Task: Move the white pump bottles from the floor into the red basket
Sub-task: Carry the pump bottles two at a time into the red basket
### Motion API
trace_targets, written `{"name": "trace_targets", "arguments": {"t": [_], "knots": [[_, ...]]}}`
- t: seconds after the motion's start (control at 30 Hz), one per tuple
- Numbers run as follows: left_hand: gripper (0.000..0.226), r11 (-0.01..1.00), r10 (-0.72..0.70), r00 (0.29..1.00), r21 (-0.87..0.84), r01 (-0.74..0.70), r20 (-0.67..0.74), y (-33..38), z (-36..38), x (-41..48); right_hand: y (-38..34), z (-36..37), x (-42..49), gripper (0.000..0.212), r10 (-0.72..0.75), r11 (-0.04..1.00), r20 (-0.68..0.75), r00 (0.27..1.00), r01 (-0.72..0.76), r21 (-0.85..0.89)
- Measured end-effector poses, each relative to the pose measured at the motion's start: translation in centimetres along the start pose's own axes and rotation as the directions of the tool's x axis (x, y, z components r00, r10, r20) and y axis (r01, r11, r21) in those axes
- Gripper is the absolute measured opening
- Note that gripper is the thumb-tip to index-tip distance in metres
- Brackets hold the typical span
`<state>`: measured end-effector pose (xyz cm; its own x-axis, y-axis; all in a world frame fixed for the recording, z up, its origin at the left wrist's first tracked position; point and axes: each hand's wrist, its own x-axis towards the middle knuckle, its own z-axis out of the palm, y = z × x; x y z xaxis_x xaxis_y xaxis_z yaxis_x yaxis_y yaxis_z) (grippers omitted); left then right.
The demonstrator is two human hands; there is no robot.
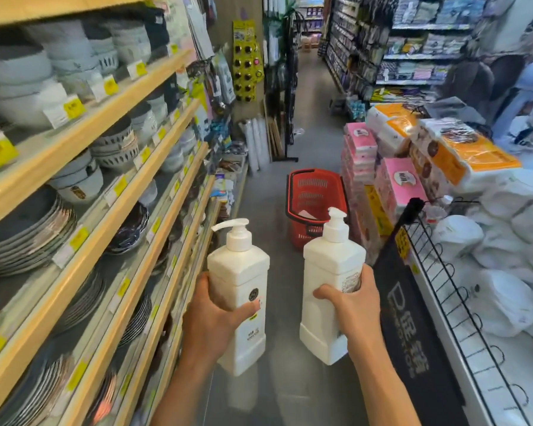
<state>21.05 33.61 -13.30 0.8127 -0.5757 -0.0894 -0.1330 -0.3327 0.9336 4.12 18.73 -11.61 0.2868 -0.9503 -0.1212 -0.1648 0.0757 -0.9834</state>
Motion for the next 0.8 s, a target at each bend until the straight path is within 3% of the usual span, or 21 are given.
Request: {"name": "trace_targets", "arguments": {"t": [0.17, 0.8], "knots": [[0.083, 0.999, -0.035, 0.999, 0.007, 0.035, -0.001, 0.4, 0.5, 6.8, -0.3, 2.9, 5.2, 0.064, 0.027, 0.999, -0.01, 1.0, -0.027, -0.033], [0.083, 0.997, 0.065, 0.99, -0.045, -0.06, 0.122, 3.3, 2.8, 31.4, -6.2, 15.1, 22.1, 0.06, 0.033, 0.996, -0.076, 0.997, -0.039, -0.084]]}}
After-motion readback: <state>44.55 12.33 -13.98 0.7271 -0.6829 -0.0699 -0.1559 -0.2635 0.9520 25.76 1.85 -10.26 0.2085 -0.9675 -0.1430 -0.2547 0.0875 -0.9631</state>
